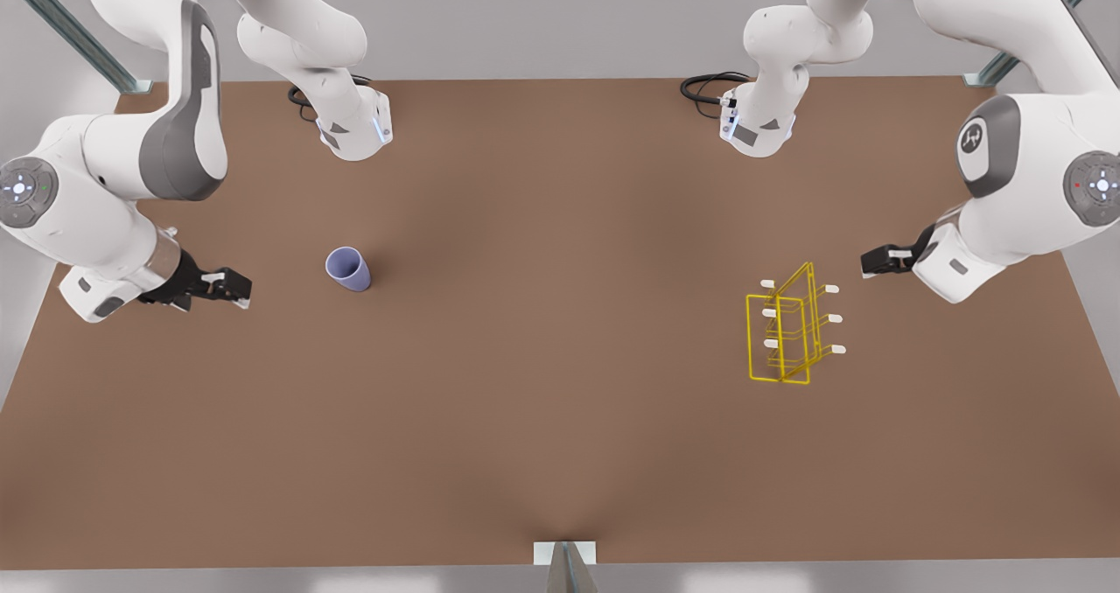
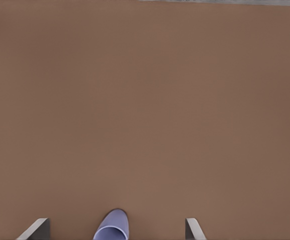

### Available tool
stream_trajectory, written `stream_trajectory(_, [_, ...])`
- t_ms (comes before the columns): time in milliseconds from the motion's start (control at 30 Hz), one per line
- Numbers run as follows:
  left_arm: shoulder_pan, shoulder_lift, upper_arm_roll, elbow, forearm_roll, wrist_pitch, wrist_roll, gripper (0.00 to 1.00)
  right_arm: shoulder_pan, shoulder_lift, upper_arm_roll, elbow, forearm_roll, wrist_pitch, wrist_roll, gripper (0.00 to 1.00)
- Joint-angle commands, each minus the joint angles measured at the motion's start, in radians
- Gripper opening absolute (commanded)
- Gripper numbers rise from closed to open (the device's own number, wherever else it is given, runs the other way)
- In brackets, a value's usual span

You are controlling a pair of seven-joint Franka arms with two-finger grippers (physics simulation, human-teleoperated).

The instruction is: Place the cup on the cup holder

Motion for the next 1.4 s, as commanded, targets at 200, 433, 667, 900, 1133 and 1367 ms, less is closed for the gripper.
stream_trajectory(200, [-0.059, 0.105, -0.005, 0.051, 0.028, -0.008, -0.069, 1.00, -0.013, -0.291, 0.098, -0.415, 0.025, 0.073, -0.032, 1.00])
stream_trajectory(433, [-0.036, 0.130, -0.013, 0.088, 0.001, -0.015, -0.077, 1.00, 0.013, 0.033, 0.112, -0.323, 0.030, 0.081, 0.157, 1.00])
stream_trajectory(667, [-0.038, 0.137, -0.013, 0.083, 0.001, -0.023, -0.063, 1.00, 0.043, -0.045, 0.130, -0.616, -0.090, 0.605, 0.272, 1.00])
stream_trajectory(900, [-0.047, 0.136, -0.013, 0.063, 0.002, -0.023, -0.063, 1.00, 0.090, -0.010, 0.181, -0.652, -0.200, 0.593, 0.415, 1.00])
stream_trajectory(1133, [-0.050, 0.134, -0.013, 0.052, 0.002, -0.031, -0.064, 1.00, 0.073, -0.110, 0.190, -0.806, -0.205, 0.565, 0.373, 1.00])
stream_trajectory(1367, [-0.058, 0.133, -0.016, 0.042, 0.013, -0.041, -0.066, 1.00, 0.062, -0.134, 0.218, -0.851, -0.200, 0.581, 0.387, 1.00])
